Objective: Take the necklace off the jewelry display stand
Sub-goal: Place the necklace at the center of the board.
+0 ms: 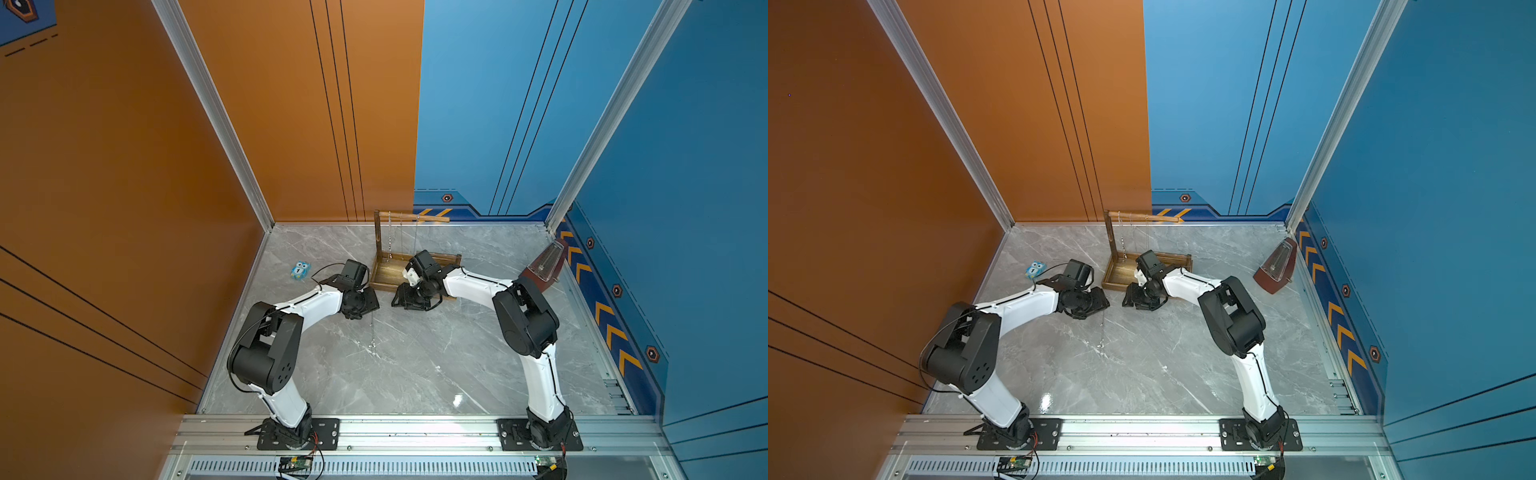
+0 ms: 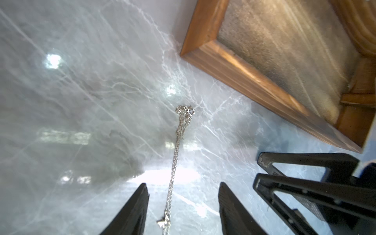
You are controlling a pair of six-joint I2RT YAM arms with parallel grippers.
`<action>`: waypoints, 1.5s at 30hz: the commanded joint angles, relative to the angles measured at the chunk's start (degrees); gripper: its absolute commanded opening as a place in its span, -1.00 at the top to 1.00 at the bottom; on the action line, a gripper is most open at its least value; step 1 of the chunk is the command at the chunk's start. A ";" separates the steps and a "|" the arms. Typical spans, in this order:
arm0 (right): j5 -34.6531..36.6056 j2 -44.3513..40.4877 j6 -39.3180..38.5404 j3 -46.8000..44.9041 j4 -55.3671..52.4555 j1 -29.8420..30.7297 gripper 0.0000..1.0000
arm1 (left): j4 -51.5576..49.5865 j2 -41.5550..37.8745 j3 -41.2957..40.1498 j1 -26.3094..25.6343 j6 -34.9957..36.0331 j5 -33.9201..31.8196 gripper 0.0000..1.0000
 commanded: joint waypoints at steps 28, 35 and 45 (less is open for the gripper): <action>3.13 -33.99 -0.49 -26.43 6.02 -2.13 -0.08 | -7.99 -4.93 -9.21 -10.32 1.13 -5.67 0.51; 3.98 -39.98 -0.17 -29.08 6.00 -4.39 -0.08 | -10.63 -5.10 -10.28 -12.66 1.19 -9.35 0.67; 2.94 -47.76 0.74 -32.08 5.93 -8.95 -0.10 | -14.92 -5.23 -12.00 -16.18 1.38 -9.19 0.87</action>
